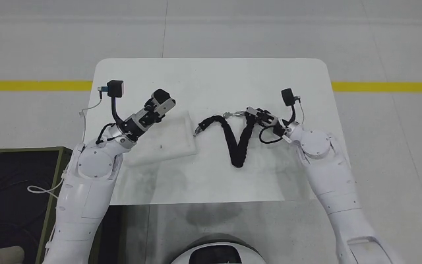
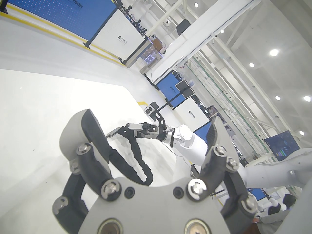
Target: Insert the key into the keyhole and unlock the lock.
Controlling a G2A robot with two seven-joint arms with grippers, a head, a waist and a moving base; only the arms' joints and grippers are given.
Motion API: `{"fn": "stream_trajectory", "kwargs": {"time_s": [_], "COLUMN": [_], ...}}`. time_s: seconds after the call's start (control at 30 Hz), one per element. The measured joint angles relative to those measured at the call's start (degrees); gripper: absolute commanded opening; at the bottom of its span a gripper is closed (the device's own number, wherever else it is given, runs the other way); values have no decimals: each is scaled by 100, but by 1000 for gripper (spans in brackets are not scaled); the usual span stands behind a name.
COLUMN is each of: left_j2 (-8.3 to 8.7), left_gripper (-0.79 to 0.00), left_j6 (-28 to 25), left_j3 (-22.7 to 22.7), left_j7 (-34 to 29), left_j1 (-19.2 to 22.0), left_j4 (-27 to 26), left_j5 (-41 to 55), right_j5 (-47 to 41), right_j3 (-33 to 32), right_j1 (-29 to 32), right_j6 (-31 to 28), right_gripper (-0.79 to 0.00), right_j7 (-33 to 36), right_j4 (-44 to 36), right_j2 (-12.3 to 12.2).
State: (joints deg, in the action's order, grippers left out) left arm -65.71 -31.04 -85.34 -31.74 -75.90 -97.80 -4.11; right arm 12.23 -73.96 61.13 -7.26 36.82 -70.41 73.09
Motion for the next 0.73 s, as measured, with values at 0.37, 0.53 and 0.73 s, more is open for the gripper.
{"fn": "stream_trajectory", "kwargs": {"time_s": [0.37,0.53,0.73], "left_j2": [0,0,0], "left_gripper": [0,0,0], "left_j6": [0,0,0], "left_j3": [0,0,0], "left_j7": [0,0,0], "left_j1": [0,0,0], "left_j4": [0,0,0], "left_j5": [0,0,0], "right_j5": [815,769,769], "right_j3": [-403,-401,-401], "right_j1": [585,579,579], "right_j6": [-931,-918,-917], "right_gripper": [-4,-1,-1], "right_j7": [-1225,-1212,-1212], "right_j4": [-976,-967,-967], "right_j2": [-96,-95,-95]}}
